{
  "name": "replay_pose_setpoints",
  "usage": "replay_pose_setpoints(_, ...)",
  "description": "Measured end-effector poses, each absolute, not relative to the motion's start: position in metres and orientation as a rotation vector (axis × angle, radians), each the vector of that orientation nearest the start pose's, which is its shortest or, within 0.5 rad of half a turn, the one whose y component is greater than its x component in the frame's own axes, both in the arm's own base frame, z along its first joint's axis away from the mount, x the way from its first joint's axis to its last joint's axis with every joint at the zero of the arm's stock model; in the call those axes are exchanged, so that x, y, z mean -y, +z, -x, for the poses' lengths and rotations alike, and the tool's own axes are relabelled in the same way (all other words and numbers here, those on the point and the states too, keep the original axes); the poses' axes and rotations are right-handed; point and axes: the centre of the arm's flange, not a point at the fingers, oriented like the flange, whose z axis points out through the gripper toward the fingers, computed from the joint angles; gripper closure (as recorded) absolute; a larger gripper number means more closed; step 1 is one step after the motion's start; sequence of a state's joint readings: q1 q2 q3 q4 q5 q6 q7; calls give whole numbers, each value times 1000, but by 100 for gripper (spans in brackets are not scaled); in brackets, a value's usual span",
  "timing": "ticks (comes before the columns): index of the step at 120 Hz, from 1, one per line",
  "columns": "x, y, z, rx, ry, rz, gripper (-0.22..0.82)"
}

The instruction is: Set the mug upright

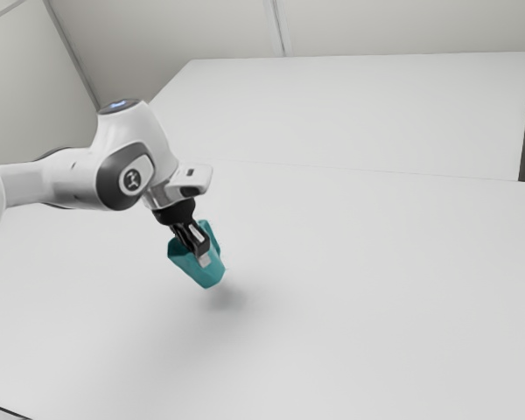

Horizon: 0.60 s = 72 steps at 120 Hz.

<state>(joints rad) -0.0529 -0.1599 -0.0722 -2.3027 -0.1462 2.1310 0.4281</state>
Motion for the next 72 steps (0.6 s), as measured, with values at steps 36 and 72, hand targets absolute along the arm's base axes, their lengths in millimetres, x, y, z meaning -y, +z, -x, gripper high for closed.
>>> replay_pose_setpoints(36, 36, 400, -458, -607, 55, 3070, 78)
replay_pose_setpoints(72, 32, 382, -454, -492, -80, 3003, 78)
